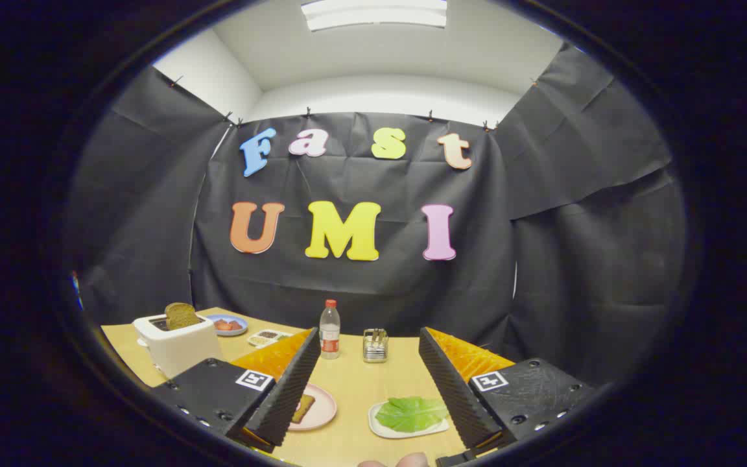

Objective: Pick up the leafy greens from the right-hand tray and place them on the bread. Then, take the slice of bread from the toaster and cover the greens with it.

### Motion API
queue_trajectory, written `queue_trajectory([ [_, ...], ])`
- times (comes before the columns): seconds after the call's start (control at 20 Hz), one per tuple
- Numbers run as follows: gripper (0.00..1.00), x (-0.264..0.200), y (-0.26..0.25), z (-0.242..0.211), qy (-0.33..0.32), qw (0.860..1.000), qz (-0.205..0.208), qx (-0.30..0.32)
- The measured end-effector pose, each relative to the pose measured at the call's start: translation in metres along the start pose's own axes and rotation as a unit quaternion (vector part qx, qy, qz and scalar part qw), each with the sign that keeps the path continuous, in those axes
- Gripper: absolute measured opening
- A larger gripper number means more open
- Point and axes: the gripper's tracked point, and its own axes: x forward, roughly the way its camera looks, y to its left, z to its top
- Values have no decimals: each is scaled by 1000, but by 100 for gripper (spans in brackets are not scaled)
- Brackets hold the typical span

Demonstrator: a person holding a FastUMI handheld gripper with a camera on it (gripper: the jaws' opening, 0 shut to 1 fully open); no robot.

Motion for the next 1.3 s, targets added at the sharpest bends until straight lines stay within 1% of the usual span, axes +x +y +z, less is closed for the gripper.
queue_trajectory([
  [0.15, 95, 0, 6, 10, -5, 1000, 5, -5],
  [0.35, 95, -1, 3, 21, -21, 1000, -4, -3],
  [0.7, 95, 6, -1, 3, 7, 1000, 0, 9],
  [0.9, 95, 6, -8, 2, 22, 1000, -1, 19],
  [1.15, 95, 7, -11, -5, 29, 1000, 6, 6],
  [1.3, 95, 14, -22, -25, 52, 998, 8, 32],
])
